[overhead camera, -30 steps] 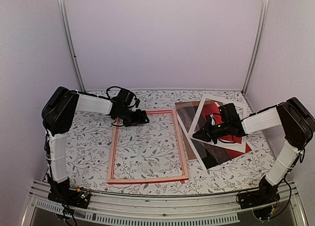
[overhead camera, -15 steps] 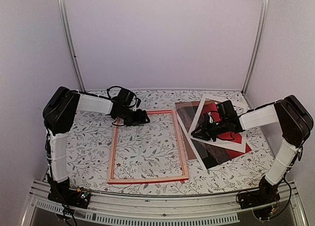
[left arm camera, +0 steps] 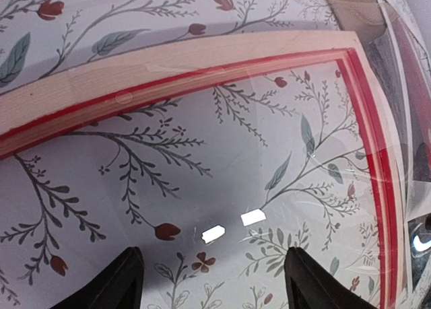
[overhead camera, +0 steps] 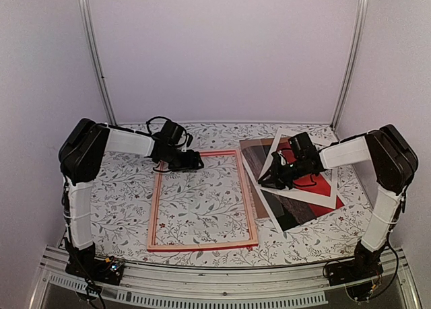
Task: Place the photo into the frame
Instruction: Place the glass panel at the frame body.
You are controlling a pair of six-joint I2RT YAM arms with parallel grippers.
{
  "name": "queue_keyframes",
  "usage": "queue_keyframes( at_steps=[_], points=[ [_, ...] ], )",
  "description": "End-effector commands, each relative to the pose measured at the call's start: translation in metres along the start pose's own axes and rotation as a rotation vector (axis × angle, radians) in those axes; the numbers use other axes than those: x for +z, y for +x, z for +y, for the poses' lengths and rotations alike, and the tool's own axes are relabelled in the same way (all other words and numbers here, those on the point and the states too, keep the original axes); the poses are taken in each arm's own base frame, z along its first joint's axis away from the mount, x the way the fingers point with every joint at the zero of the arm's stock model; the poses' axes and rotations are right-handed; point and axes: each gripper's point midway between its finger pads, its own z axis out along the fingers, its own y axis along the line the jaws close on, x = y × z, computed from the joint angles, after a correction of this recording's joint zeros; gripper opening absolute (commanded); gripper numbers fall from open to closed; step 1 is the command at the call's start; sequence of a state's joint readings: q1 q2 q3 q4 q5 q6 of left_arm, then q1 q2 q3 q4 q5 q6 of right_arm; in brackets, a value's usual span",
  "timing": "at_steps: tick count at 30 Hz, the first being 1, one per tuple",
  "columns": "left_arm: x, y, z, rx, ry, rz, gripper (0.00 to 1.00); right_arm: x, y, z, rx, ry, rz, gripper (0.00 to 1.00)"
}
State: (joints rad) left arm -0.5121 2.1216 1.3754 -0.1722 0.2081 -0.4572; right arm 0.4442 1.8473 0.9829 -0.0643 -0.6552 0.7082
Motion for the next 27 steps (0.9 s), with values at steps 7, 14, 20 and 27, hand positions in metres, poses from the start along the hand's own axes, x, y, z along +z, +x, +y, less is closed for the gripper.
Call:
queue_keyframes(
  at_steps=[7, 14, 20, 27],
  points=[
    [0.0065, -0.0014, 0.0087, 0.023, -0.029, -0.003, 0.73, 0.006, -0.0043, -0.0016, -0.068, 0.01, 0.067, 0.21],
    [0.0059, -0.0034, 0.0102, 0.027, -0.039, -0.009, 0.73, 0.0032, -0.0078, -0.0049, -0.068, -0.013, 0.088, 0.16],
    [0.0048, -0.0047, 0.0093, 0.031, -0.041, -0.014, 0.72, 0.0057, -0.0069, -0.0037, -0.069, -0.037, 0.112, 0.11],
    [0.0024, -0.0054, 0.0092, 0.031, -0.044, -0.018, 0.72, 0.0084, -0.0061, -0.0058, -0.064, -0.043, 0.125, 0.05]
  ],
)
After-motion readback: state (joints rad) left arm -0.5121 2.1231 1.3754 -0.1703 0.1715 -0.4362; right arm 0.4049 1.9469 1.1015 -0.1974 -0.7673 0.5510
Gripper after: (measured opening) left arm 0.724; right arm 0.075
